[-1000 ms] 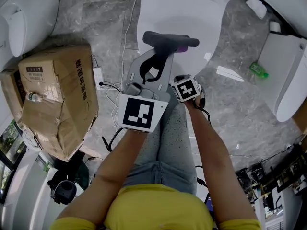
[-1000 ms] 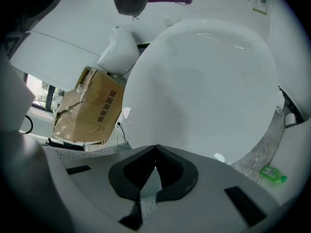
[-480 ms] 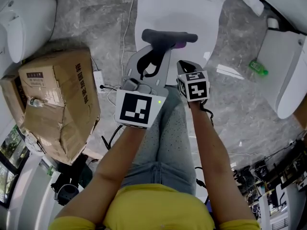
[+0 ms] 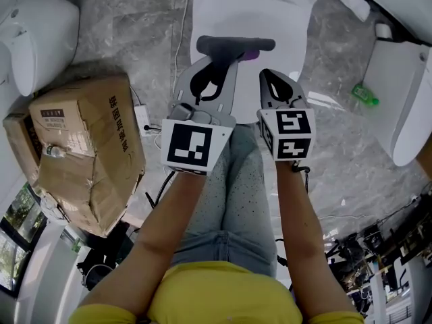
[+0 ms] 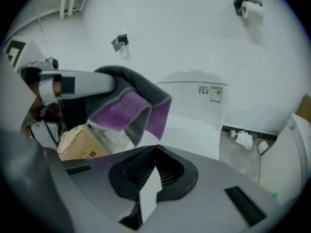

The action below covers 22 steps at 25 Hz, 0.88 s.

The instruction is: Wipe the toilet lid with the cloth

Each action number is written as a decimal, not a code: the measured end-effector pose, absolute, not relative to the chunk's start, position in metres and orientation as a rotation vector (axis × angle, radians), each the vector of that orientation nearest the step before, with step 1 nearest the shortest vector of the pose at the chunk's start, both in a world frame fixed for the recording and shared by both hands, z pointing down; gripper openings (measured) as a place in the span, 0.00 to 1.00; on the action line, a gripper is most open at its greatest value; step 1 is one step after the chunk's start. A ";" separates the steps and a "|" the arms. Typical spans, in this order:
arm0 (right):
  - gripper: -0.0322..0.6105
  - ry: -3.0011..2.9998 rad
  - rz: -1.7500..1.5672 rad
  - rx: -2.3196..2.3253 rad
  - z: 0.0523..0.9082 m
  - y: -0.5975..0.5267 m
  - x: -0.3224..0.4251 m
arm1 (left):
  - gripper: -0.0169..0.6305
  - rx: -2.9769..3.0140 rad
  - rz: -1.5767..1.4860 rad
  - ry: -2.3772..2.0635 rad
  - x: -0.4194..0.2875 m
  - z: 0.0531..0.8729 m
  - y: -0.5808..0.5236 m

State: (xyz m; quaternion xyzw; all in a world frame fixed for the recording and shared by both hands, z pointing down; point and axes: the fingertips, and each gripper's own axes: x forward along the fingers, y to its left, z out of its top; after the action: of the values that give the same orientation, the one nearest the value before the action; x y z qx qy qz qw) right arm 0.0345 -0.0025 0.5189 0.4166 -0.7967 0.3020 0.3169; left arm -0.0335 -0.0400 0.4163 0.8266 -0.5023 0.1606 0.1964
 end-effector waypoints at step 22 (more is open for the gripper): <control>0.07 -2.162 0.583 1.159 0.484 -0.040 0.054 | 0.06 2.179 0.904 -1.276 -0.057 0.623 -0.122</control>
State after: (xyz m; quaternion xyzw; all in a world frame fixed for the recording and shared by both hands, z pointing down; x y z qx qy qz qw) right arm 0.0541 -0.0400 0.4843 0.4376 -0.8167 0.2203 0.3050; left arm -0.0573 -0.1219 0.6233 0.7911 -0.4631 0.3281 0.2279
